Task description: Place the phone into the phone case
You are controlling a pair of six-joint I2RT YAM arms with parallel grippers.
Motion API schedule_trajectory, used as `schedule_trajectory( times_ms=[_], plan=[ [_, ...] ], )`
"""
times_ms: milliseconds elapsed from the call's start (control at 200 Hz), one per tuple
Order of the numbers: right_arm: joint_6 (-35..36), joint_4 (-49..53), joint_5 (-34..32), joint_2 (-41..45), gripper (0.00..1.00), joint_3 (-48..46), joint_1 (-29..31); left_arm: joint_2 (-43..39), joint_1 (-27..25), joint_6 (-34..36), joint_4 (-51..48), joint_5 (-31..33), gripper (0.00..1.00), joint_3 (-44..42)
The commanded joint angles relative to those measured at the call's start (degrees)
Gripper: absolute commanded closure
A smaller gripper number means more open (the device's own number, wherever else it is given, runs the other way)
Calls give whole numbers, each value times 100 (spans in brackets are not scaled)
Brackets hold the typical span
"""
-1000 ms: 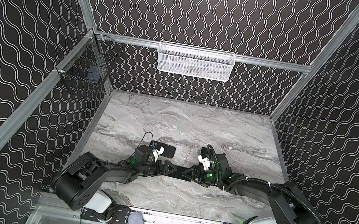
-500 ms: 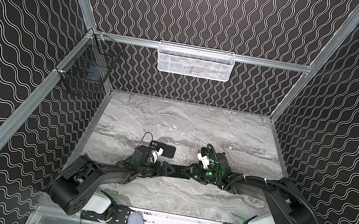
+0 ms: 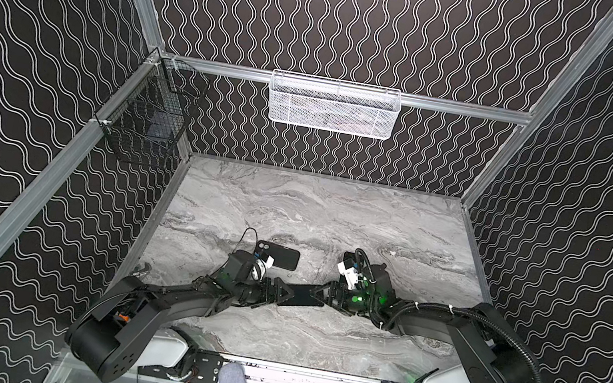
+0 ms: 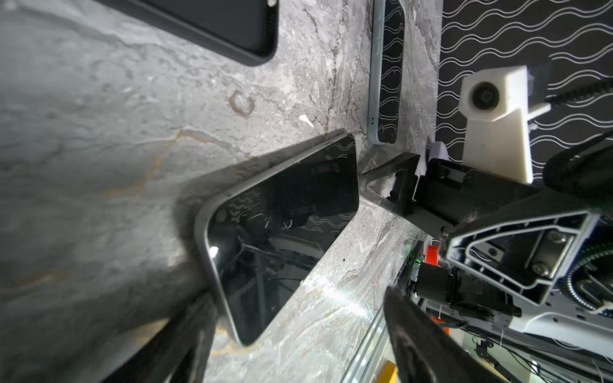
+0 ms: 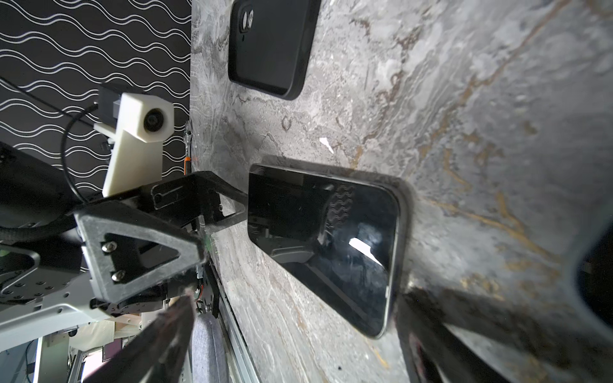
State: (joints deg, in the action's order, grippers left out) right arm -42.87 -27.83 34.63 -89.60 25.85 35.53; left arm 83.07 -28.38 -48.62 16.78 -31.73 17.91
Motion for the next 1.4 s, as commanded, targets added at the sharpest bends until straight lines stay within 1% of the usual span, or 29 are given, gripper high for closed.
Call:
schedule_trajectory(
  times_ms=[0,120,240,375,536,686,971,1111,1231,1396],
  plan=[
    [-151,641,-86,-108,5,-119,18,-80,15,-128,-397,228,15,18],
    [-202,389,151,-154,7,-229,60,-83,17,-165,-409,207,15,46],
    [-204,351,149,-152,7,-290,95,-10,17,-200,-378,171,15,27],
    [-211,376,66,-98,7,-308,95,-105,22,-39,-1125,464,13,148],
    [-232,333,42,-109,7,-310,90,-280,17,54,-1654,526,8,214],
    [-299,193,84,-180,7,-329,101,-292,22,12,-1625,487,2,200],
    [-268,287,35,-119,8,-308,104,36,13,-121,-1442,201,2,142],
    [-306,229,30,-128,8,-317,113,165,18,-57,-1565,66,2,167],
    [-323,208,26,-136,8,-310,138,158,12,19,-1797,52,2,228],
    [-352,174,20,-181,8,-291,174,54,12,-164,-1612,79,2,180]
  ],
)
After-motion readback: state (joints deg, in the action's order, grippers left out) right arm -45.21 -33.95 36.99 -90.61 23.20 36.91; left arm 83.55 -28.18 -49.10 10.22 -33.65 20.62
